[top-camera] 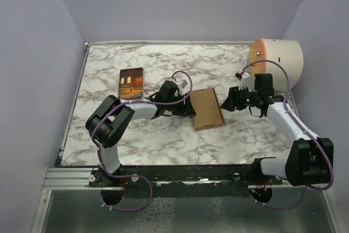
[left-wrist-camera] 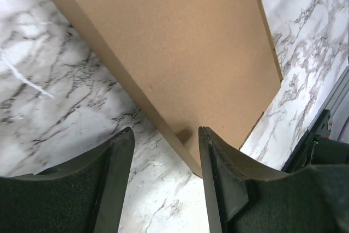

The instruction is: Fold the paper box

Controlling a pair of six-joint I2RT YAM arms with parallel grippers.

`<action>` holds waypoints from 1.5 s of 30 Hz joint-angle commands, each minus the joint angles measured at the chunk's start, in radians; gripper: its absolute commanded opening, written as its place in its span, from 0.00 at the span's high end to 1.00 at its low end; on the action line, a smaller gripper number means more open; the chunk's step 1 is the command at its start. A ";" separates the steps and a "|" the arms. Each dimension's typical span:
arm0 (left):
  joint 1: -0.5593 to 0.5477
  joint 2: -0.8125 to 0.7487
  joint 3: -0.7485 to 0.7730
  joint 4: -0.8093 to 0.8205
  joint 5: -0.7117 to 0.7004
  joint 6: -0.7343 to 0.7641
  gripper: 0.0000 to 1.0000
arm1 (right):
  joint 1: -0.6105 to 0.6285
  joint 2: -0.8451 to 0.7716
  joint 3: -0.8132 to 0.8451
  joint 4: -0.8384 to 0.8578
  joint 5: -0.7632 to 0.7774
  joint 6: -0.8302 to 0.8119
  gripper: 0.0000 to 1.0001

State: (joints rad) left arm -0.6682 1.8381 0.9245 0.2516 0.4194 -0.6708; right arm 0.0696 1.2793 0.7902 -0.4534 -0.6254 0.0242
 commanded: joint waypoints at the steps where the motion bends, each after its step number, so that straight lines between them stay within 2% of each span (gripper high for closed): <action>1: 0.016 -0.124 0.008 -0.036 -0.072 0.081 0.47 | -0.001 -0.025 0.028 0.094 0.000 -0.217 0.69; 2: 0.017 -0.161 -0.007 -0.045 -0.100 0.081 0.48 | -0.001 -0.017 0.029 0.092 0.017 -0.270 0.87; 3: 0.020 -0.191 -0.026 -0.056 -0.132 0.078 0.50 | -0.001 0.002 0.038 0.082 0.051 -0.306 0.97; 6: 0.022 -0.258 -0.086 -0.111 -0.197 0.057 0.55 | -0.001 0.041 0.068 0.011 0.126 -0.393 0.99; 9: 0.019 -0.268 -0.139 -0.139 -0.174 0.018 0.80 | -0.001 0.046 0.058 -0.050 0.116 -0.498 0.99; 11: 0.003 -0.257 -0.177 -0.121 -0.149 -0.016 0.87 | -0.001 0.051 0.053 -0.087 0.100 -0.537 0.99; 15: -0.073 -0.209 -0.219 -0.059 -0.167 -0.099 0.88 | 0.002 0.132 0.064 -0.147 0.079 -0.562 0.99; 22: -0.163 -0.103 -0.166 -0.028 -0.204 -0.164 0.90 | 0.047 0.255 0.059 -0.188 0.075 -0.590 0.99; 28: -0.193 -0.011 0.004 -0.070 -0.184 -0.135 0.91 | 0.239 0.258 0.084 -0.198 0.018 -0.595 0.99; 32: -0.209 0.029 0.093 -0.108 -0.175 -0.118 0.91 | 0.266 0.307 0.131 -0.216 -0.006 -0.578 0.99; 36: -0.210 0.000 0.041 -0.113 -0.190 -0.115 0.90 | 0.248 0.298 0.097 -0.170 0.099 -0.535 0.99; 41: -0.181 -0.086 -0.103 -0.087 -0.217 -0.133 0.85 | 0.137 0.257 0.081 -0.140 0.174 -0.518 0.98; 45: -0.168 -0.132 -0.158 -0.066 -0.232 -0.151 0.83 | 0.125 0.216 0.044 -0.090 0.256 -0.480 0.98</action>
State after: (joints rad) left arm -0.8440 1.7443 0.8207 0.1524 0.2493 -0.8078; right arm 0.2024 1.5501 0.8650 -0.5949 -0.3935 -0.5137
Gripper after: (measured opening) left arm 0.162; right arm 0.023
